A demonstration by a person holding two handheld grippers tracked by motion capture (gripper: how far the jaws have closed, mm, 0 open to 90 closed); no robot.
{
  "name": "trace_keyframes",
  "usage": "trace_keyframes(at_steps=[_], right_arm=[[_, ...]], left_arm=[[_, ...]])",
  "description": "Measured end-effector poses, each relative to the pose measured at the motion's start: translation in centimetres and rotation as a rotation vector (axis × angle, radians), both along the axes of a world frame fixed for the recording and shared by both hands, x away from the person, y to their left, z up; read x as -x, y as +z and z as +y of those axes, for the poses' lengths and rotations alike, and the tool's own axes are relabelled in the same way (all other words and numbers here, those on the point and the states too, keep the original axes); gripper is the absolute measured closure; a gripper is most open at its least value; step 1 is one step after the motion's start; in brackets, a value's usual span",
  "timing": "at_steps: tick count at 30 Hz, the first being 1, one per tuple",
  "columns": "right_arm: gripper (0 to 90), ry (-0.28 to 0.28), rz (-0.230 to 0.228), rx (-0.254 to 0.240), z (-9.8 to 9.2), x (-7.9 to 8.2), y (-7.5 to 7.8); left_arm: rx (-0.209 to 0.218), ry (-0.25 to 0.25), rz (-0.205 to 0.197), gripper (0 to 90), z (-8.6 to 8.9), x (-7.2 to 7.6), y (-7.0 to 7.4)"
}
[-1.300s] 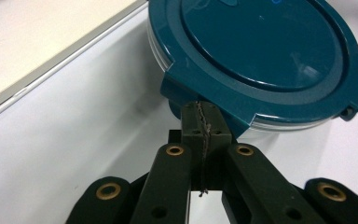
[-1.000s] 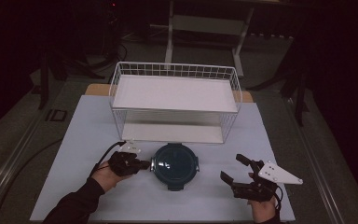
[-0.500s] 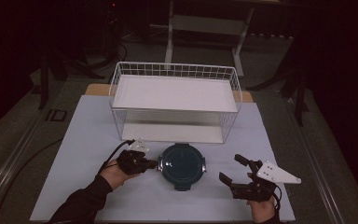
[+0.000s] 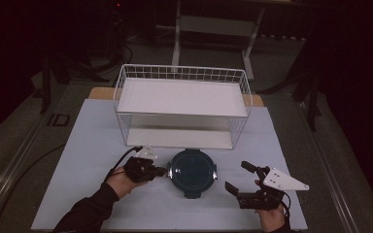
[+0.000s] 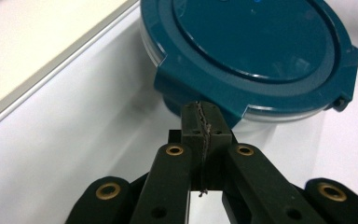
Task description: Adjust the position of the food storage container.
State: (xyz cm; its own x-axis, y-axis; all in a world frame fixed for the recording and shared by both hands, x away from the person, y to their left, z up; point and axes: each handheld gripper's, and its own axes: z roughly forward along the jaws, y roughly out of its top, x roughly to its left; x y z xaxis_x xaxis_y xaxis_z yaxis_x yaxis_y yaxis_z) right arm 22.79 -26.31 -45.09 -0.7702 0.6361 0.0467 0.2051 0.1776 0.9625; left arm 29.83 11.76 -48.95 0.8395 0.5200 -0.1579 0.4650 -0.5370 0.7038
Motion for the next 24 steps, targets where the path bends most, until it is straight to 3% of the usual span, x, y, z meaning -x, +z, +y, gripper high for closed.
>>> trace_keyframes(at_steps=[1, 5, 9, 10, 11, 12, 14, 15, 18, 24], right_arm=[[10.5, 0.011, 0.001, -0.006, 0.0, 0.0, 0.0], [10.5, 0.023, -0.014, -0.002, 0.2, 0.2, 0.2], [10.5, 0.032, -0.042, 0.004, 0.5, 0.4, 0.4], [10.5, 0.032, -0.042, 0.004, 0.5, 0.4, 0.4], [10.5, 0.032, -0.045, 0.007, 0.6, 0.4, 0.4], [10.5, 0.032, -0.045, 0.007, 0.6, 0.4, 0.4], [10.5, 0.043, -0.052, 0.003, 0.8, 0.5, 0.5], [11.8, 0.042, -0.064, 0.02, 1.0, 0.7, 0.6], [13.3, 0.032, -0.086, 0.027, 1.0, 0.8, 0.7], [14.6, 0.056, -0.01, 0.001, 0.8, 0.6, 0.8]], left_arm=[[0.036, 0.005, -0.005, 89.0, 0.7, 0.3, 0.3], [0.108, -0.001, -0.013, 70.2, 2.2, 0.9, 1.2], [0.203, -0.008, 0.025, 35.4, 3.0, 1.5, 1.8], [0.203, -0.008, 0.025, 28.5, 3.0, 1.5, 1.8], [0.203, -0.008, 0.025, 28.5, 3.0, 1.5, 1.8], [0.222, -0.019, 0.04, 11.9, 3.2, 1.9, 2.0], [0.217, -0.018, 0.036, 8.9, 3.2, 2.3, 2.2], [0.216, -0.01, 0.026, 0.1, 3.3, 2.5, 2.3], [0.208, 0.007, 0.0, 0.0, 3.4, 2.8, 2.5], [0.242, 0.05, -0.021, 0.1, 3.7, 3.0, 3.3]])
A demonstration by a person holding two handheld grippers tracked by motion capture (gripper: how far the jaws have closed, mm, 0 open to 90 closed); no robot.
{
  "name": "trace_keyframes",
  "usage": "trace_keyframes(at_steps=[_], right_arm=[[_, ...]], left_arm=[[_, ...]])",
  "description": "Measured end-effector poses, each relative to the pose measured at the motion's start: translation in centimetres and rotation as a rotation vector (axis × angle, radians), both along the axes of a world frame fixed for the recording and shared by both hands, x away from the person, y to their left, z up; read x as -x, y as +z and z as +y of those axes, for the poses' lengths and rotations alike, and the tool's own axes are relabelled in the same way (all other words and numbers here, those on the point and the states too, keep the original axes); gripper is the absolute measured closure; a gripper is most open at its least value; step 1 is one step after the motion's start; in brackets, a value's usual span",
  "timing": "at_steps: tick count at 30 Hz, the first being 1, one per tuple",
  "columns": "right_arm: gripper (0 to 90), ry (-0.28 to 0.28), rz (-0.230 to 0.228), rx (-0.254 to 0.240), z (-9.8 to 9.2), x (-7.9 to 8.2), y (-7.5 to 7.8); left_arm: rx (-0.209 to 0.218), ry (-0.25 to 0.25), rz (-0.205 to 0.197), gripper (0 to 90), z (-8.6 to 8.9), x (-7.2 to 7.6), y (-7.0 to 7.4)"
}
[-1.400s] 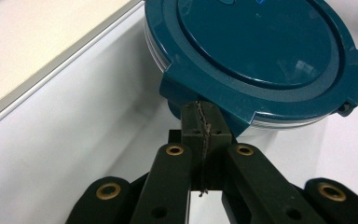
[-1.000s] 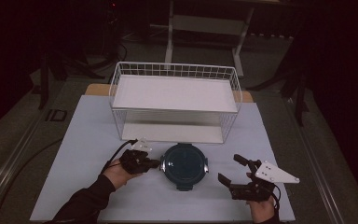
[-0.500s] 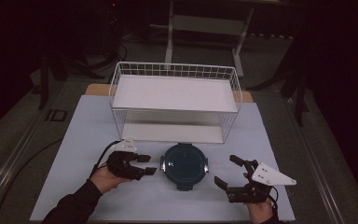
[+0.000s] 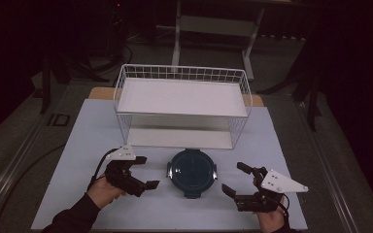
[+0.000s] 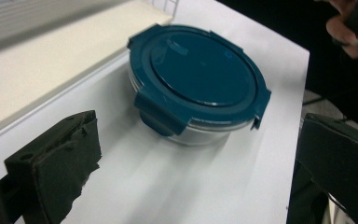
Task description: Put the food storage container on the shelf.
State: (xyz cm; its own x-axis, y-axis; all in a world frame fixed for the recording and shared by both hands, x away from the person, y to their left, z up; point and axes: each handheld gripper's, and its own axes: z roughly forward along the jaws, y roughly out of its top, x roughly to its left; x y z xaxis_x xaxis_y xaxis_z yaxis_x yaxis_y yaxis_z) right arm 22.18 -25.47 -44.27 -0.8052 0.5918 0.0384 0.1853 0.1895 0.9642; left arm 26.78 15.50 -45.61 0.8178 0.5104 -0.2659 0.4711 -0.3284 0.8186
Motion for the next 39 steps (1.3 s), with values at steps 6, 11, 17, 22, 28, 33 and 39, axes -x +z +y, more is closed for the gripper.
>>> trace_keyframes(at_steps=[6, 11, 17, 22, 28, 33, 39], right_arm=[[15.7, -0.026, 0.015, 0.005, 0.1, 0.1, 0.5], [15.5, -0.044, -0.017, 0.009, 0.2, 0.0, 1.1], [13.4, -0.004, -0.052, 0.01, 0.4, -0.1, 2.0], [10.2, -0.031, -0.058, 0.036, 1.0, 0.1, 2.1], [10.0, -0.037, -0.044, 0.054, 1.3, 0.3, 1.7], [10.0, -0.027, -0.039, 0.062, 1.3, 0.4, 1.5], [10.4, -0.018, -0.034, 0.069, 1.4, 0.6, 1.4]], left_arm=[[0.054, 0.028, 0.001, 0.1, -0.5, -0.1, 1.4], [0.047, 0.043, 0.026, 0.1, -1.5, -0.5, 1.6], [0.019, 0.057, 0.107, 0.1, -3.4, -2.4, 0.9], [0.033, 0.094, 0.221, 0.1, -4.1, -4.2, -0.9], [0.053, 0.133, 0.395, 1.5, -3.8, -5.9, -2.7], [0.044, 0.152, 0.54, 3.5, -4.0, -6.5, -3.7], [0.069, 0.199, 0.645, 22.7, -3.6, -7.2, -4.5]])
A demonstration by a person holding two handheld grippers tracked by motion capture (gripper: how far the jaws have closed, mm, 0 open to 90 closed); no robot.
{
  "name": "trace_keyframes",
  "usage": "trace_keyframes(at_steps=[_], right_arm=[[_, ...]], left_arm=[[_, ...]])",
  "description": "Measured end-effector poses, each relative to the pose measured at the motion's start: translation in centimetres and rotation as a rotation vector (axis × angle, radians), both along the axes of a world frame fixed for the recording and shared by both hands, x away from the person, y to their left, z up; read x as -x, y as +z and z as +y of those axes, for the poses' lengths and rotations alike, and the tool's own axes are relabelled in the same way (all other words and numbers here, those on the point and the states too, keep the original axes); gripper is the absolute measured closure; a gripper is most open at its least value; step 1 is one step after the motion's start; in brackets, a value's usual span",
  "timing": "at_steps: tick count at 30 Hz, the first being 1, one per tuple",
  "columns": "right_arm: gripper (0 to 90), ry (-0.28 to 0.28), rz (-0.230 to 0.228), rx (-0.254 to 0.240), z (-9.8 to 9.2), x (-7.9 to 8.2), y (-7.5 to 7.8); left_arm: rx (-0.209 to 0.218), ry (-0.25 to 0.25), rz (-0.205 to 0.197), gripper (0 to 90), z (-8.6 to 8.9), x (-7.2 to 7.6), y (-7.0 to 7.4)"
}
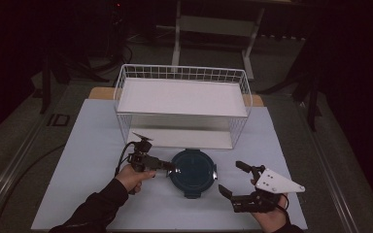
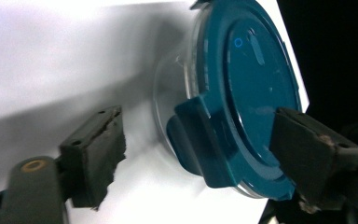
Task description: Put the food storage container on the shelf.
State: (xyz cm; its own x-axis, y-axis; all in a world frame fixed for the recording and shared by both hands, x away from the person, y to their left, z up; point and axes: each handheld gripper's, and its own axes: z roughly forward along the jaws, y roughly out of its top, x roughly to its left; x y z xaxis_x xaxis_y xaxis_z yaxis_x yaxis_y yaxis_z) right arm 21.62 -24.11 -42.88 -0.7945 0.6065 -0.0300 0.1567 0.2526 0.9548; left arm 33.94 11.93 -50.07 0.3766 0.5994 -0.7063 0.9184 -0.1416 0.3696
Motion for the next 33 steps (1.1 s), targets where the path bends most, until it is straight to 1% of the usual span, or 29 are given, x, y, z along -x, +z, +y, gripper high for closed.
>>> trace_keyframes(at_steps=[1, 2, 3, 4, 5, 6, 8, 9, 11, 13, 14, 15, 16, 18, 21, 22, 23, 24, 25, 26, 27, 28, 29, 32, 33], right_arm=[[10.4, 0.002, 0.001, 0.001, 0.0, 0.0, 0.0], [10.4, 0.005, 0.003, 0.002, 0.0, 0.0, 0.0], [10.4, 0.003, 0.001, 0.003, 0.0, 0.0, 0.0], [10.4, 0.006, 0.002, 0.003, 0.0, 0.0, 0.0], [10.4, 0.006, 0.002, 0.004, 0.0, 0.0, 0.0], [10.4, 0.003, 0.002, 0.006, 0.0, 0.0, -0.1], [10.4, 0.004, 0.004, 0.007, 0.0, 0.0, -0.1], [10.4, 0.004, 0.004, 0.007, 0.0, 0.0, -0.1], [10.4, 0.005, 0.007, 0.008, 0.0, 0.0, -0.2], [10.5, 0.004, 0.008, 0.01, 0.0, -0.1, -0.2], [10.5, 0.004, 0.008, 0.01, 0.0, -0.1, -0.2], [10.5, 0.005, 0.012, 0.011, 0.0, -0.1, -0.2], [12.4, 0.007, 0.022, 0.014, 0.0, -0.1, -0.3], [12.4, 0.003, 0.028, 0.016, 0.0, -0.3, -0.4], [12.5, -0.002, 0.041, 0.018, 0.0, -0.5, -0.6], [13.1, -0.008, 0.065, 0.018, -0.1, -0.8, -0.8], [13.3, -0.018, 0.081, 0.02, -0.1, -1.0, -0.9], [13.3, -0.018, 0.081, 0.02, -0.1, -1.0, -0.9], [14.5, -0.022, 0.104, 0.014, -0.2, -1.2, -1.1], [14.5, -0.022, 0.104, 0.014, -0.2, -1.2, -1.1], [14.7, -0.031, 0.133, 0.013, -0.2, -1.5, -1.2], [17.1, -0.048, 0.211, 0.01, -0.3, -2.2, -1.6], [17.3, -0.051, 0.249, 0.0, -0.4, -2.6, -1.8], [19.8, -0.059, 0.344, -0.006, -0.3, -3.7, -2.5], [19.8, -0.064, 0.368, -0.009, -0.3, -4.1, -2.7]], left_arm=[[0.006, 0.006, 0.006, 26.8, 0.1, -0.1, -0.1], [0.006, 0.006, 0.006, 27.8, 0.1, -0.1, -0.1], [0.035, 0.013, 0.021, 31.9, 0.3, -0.2, -0.2], [0.05, 0.012, 0.034, 33.4, 0.3, -0.3, -0.3], [0.054, 0.009, 0.041, 35.7, 0.4, -0.3, -0.3], [0.061, 0.0, 0.063, 38.0, 0.3, -0.4, -0.5], [0.061, 0.0, 0.063, 38.5, 0.3, -0.4, -0.5], [0.06, -0.019, 0.08, 38.5, 0.0, -0.4, -0.8], [0.05, -0.029, 0.091, 44.9, -0.2, -0.4, -1.1], [0.077, -0.028, 0.103, 47.8, -0.1, -0.5, -1.2], [0.077, -0.028, 0.103, 50.2, -0.1, -0.5, -1.2], [0.08, -0.031, 0.1, 50.2, -0.1, -0.5, -1.2], [0.082, -0.032, 0.102, 51.6, -0.1, -0.5, -1.2], [0.094, -0.038, 0.105, 52.4, 0.0, -0.5, -1.3], [0.093, -0.043, 0.095, 52.7, 0.1, -0.5, -1.3], [0.092, -0.047, 0.083, 53.1, 0.1, -0.4, -1.3], [0.092, -0.047, 0.083, 53.3, 0.1, -0.4, -1.3], [0.092, -0.048, 0.077, 53.3, 0.1, -0.3, -1.3], [0.09, -0.049, 0.066, 53.3, 0.1, -0.1, -1.2], [0.09, -0.049, 0.066, 53.4, 0.1, -0.1, -1.2], [0.08, -0.049, 0.045, 53.4, 0.0, 0.2, -1.0], [0.081, -0.056, 0.029, 53.4, 0.0, 0.3, -0.9], [0.078, -0.058, 0.02, 53.5, -0.1, 0.4, -0.8], [0.067, -0.065, -0.006, 53.8, -0.2, 0.7, -0.4], [0.063, -0.07, -0.016, 53.8, -0.2, 0.8, -0.4]])
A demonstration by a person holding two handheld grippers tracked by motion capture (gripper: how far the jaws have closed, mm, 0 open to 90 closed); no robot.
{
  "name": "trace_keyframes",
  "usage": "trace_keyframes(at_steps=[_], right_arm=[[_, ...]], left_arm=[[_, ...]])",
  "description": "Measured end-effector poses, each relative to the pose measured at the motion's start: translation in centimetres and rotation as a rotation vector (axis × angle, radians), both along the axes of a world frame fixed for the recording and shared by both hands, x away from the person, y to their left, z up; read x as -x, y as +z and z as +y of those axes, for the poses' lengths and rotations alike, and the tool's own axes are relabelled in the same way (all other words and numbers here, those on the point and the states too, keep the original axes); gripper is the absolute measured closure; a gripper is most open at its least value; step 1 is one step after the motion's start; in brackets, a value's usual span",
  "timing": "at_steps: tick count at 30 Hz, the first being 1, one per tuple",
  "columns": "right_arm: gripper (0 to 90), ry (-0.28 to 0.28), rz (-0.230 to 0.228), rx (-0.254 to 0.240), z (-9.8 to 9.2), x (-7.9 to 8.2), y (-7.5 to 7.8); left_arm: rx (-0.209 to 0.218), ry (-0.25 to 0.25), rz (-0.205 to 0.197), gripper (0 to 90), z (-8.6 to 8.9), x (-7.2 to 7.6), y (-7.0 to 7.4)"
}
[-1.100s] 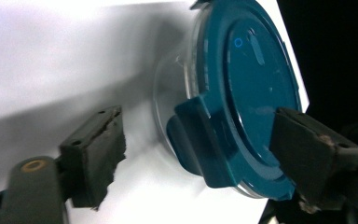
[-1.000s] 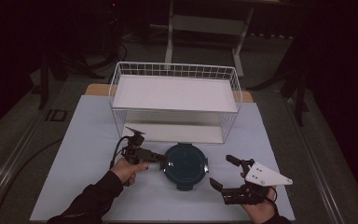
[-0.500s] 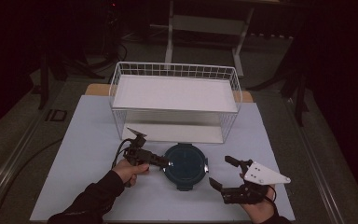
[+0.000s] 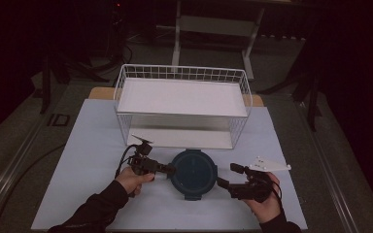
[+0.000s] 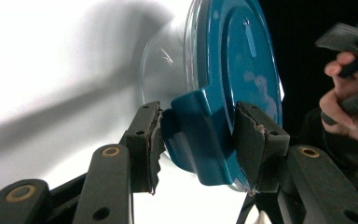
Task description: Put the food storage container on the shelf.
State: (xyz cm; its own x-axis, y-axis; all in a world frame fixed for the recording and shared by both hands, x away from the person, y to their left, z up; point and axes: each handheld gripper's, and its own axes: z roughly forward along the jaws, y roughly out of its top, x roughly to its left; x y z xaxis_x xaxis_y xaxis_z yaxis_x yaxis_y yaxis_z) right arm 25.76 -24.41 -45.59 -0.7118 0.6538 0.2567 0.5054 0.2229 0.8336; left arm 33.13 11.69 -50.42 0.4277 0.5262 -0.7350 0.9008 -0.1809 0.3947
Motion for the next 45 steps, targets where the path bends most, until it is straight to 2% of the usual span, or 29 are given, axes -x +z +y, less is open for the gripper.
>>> trace_keyframes(at_steps=[3, 5, 6, 7, 10, 11, 12, 13, 15, 17, 21, 24, 27, 33, 36, 40, 42, 45], right_arm=[[21.8, -0.017, 0.083, -0.024, 0.0, -1.1, -0.6], [21.9, -0.016, 0.101, -0.03, 0.0, -1.5, -0.8], [22.3, -0.016, 0.125, -0.041, 0.0, -1.8, -1.0], [23.3, -0.014, 0.173, -0.056, 0.2, -2.4, -1.6], [24.7, -0.007, 0.213, -0.067, 0.3, -2.9, -2.0], [25.2, -0.003, 0.238, -0.088, 0.3, -3.2, -2.2], [25.2, -0.003, 0.238, -0.088, 0.3, -3.2, -2.2], [25.2, -0.009, 0.269, -0.107, 0.2, -3.5, -2.5], [26.1, -0.013, 0.295, -0.118, 0.1, -3.8, -2.8], [28.4, -0.014, 0.307, -0.12, 0.1, -3.9, -3.0], [34.6, 0.0, 0.38, -0.149, 0.1, -4.2, -3.8], [40.4, 0.009, 0.412, -0.175, -0.1, -4.4, -4.1], [42.2, 0.006, 0.434, -0.196, -0.4, -4.5, -4.3], [48.7, 0.033, 0.459, -0.196, -0.3, -4.4, -4.6], [53.5, 0.051, 0.481, -0.211, -0.3, -4.4, -4.7], [54.6, 0.073, 0.512, -0.232, -0.5, -4.4, -4.9], [54.6, 0.073, 0.512, -0.232, -0.5, -4.4, -4.9], [56.2, 0.109, 0.5, -0.228, -0.2, -4.2, -4.6]], left_arm=[[-0.005, -0.011, -0.033, 54.0, 0.0, 0.4, 0.2], [-0.006, -0.012, -0.047, 54.1, -0.1, 0.5, 0.3], [-0.01, -0.015, -0.06, 54.1, -0.1, 0.7, 0.4], [-0.011, -0.018, -0.069, 54.2, -0.1, 0.8, 0.4], [-0.017, -0.025, -0.091, 54.3, -0.1, 1.0, 0.5], [-0.018, -0.031, -0.102, 54.3, -0.1, 1.1, 0.6], [-0.022, -0.033, -0.108, 54.3, -0.1, 1.2, 0.6], [-0.021, -0.039, -0.121, 54.3, -0.1, 1.3, 0.7], [-0.024, -0.045, -0.134, 54.5, -0.1, 1.5, 0.7], [-0.024, -0.043, -0.136, 54.6, -0.2, 1.6, 0.8], [-0.026, -0.041, -0.149, 54.7, -0.1, 1.9, 0.8], [-0.029, -0.045, -0.162, 54.9, -0.1, 2.1, 0.9], [-0.035, -0.052, -0.174, 55.2, -0.1, 2.3, 1.0], [-0.026, -0.049, -0.177, 55.4, 0.0, 2.4, 0.9], [-0.021, -0.045, -0.176, 55.5, 0.0, 2.5, 0.9], [-0.013, -0.047, -0.183, 55.7, 0.1, 2.6, 0.8], [-0.005, -0.047, -0.177, 55.7, 0.2, 2.7, 0.7], [-0.001, -0.046, -0.173, 55.7, 0.3, 3.2, 0.5]])
